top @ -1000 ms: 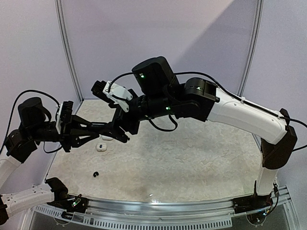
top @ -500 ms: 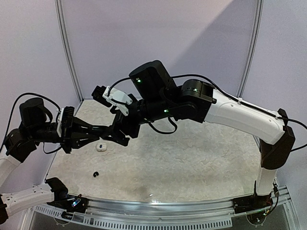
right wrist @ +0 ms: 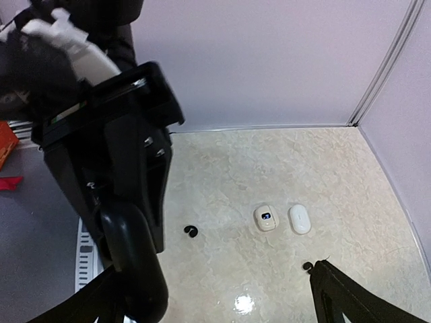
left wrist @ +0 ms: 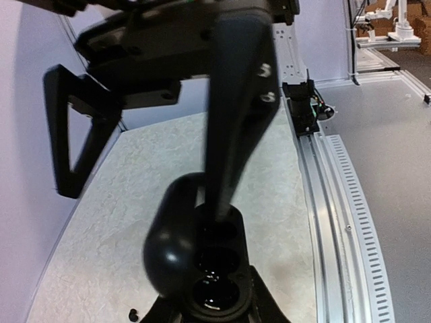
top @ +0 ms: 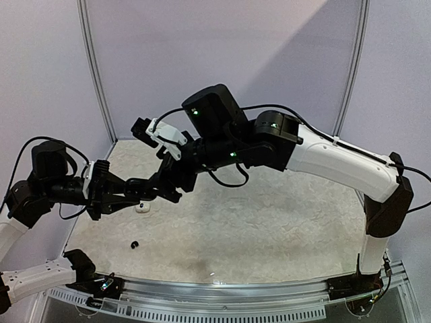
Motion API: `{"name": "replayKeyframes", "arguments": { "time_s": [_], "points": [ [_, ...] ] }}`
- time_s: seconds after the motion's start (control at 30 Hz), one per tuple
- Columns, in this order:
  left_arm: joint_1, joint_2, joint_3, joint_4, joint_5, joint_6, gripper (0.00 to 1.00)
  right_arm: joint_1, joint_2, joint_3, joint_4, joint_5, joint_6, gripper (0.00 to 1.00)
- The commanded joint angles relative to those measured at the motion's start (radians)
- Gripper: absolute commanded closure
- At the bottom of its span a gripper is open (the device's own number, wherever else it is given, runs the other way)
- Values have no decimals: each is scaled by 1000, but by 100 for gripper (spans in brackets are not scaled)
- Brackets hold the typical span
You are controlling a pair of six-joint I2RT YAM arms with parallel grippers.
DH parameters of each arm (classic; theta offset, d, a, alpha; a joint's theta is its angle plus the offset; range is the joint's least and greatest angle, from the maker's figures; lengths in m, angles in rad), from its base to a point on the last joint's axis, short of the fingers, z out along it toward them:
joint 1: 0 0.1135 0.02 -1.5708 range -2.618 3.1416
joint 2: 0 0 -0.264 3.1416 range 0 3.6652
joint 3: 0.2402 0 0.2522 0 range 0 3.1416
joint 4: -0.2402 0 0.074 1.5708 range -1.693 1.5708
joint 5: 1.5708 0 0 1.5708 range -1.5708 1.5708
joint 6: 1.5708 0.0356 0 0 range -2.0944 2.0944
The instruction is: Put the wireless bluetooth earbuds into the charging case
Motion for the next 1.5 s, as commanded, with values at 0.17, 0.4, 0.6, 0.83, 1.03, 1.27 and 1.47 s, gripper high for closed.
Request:
{"name": "replayKeyframes", "arguments": {
  "time_s": [0.17, 0.4, 0.6, 0.83, 1.03, 1.27, 1.47],
  "points": [
    [-29, -10, -4, 34, 45, -111, 100, -38, 18, 21, 53, 13, 30, 4],
    [-23, -15, -69, 203, 37, -421, 100, -64, 10, 8, 58, -103, 72, 3],
    [-1, -26, -180, 385, 29, -642, 100, -77, 3, 6, 99, -175, 119, 2],
    [42, -31, -207, 412, -40, -705, 100, -105, 0, -4, 172, -245, 184, 1],
    [146, -38, -243, 449, -117, -793, 100, -229, 9, -63, 260, -103, 414, 1],
    [268, -64, -256, 416, -222, -787, 100, -259, 121, -101, 305, 61, 470, 1],
    [305, -72, -256, 366, -273, -747, 100, -296, 345, -1, 286, 57, 543, 24]
  ]
}}
